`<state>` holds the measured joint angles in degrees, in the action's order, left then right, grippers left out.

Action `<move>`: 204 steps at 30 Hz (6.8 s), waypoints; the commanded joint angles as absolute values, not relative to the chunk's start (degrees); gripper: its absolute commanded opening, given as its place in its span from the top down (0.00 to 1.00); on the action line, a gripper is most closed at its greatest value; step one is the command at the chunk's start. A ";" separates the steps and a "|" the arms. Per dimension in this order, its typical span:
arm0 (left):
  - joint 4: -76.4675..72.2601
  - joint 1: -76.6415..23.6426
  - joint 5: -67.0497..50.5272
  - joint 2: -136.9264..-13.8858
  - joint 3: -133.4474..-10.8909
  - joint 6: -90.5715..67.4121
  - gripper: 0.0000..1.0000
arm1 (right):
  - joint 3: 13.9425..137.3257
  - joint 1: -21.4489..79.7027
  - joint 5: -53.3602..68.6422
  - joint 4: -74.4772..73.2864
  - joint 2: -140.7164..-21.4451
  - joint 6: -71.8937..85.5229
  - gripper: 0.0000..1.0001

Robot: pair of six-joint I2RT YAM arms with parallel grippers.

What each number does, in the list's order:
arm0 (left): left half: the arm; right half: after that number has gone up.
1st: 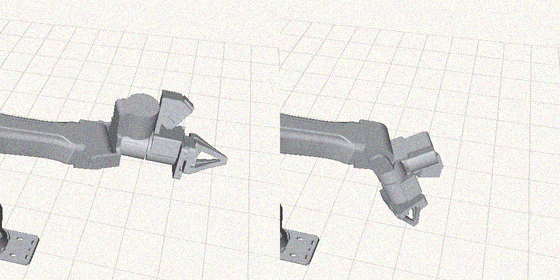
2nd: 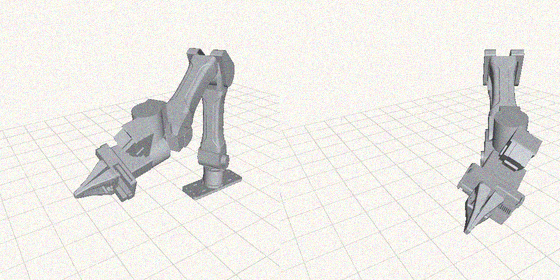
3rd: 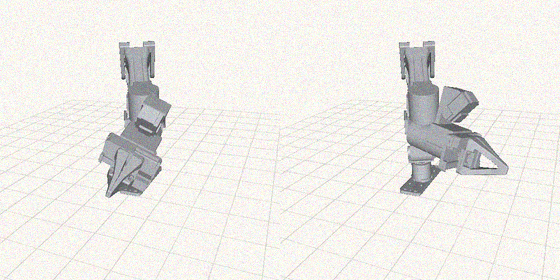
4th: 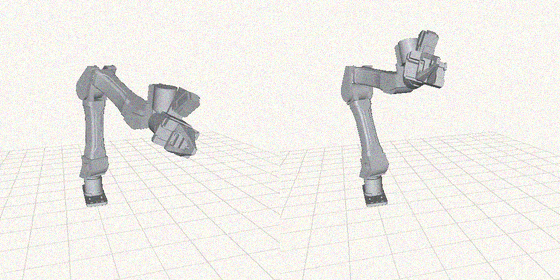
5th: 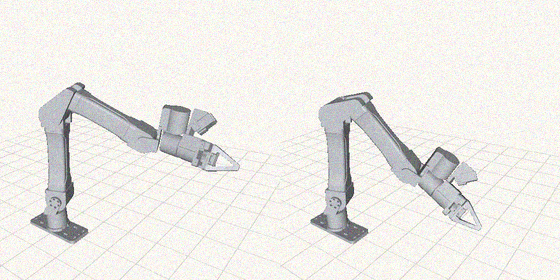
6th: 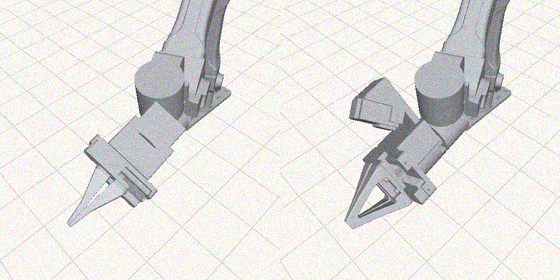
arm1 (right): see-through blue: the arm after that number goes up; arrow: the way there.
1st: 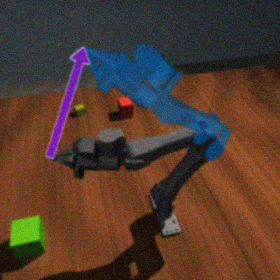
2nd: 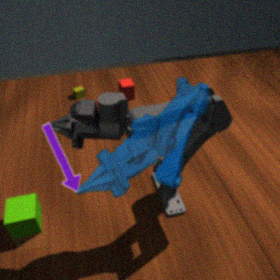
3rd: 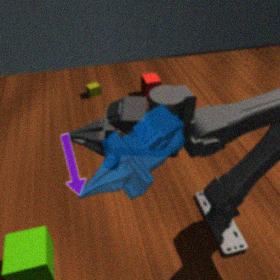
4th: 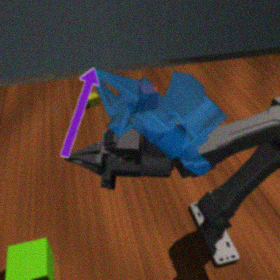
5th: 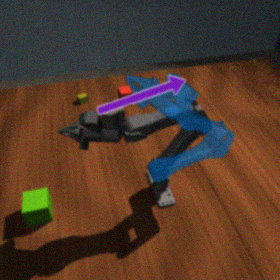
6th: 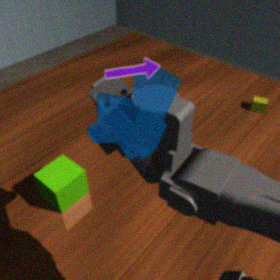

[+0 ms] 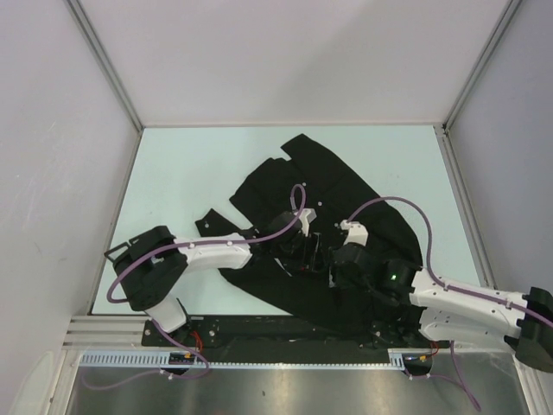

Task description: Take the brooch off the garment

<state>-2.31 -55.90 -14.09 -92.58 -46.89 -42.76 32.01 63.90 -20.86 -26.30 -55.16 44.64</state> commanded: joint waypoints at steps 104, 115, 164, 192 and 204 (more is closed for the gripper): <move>9.76 -64.07 -8.00 -102.57 -61.79 -55.90 1.00 | 21.36 55.72 -12.83 -11.78 -57.13 51.68 1.00; 15.64 -65.47 -7.82 -104.94 -64.68 -51.77 1.00 | 21.45 55.90 -10.64 -6.51 -56.77 46.85 1.00; 24.69 -68.29 8.43 -101.69 -68.38 -43.60 0.99 | 23.82 55.46 -28.04 -28.39 -48.25 53.17 0.90; -4.82 -53.97 -4.04 -50.82 -39.03 -42.71 0.99 | 29.00 42.36 28.37 8.24 -42.71 33.48 0.42; -12.92 -53.79 -6.68 -40.96 -32.26 -46.40 1.00 | 32.17 45.87 28.49 20.39 -45.44 34.98 0.33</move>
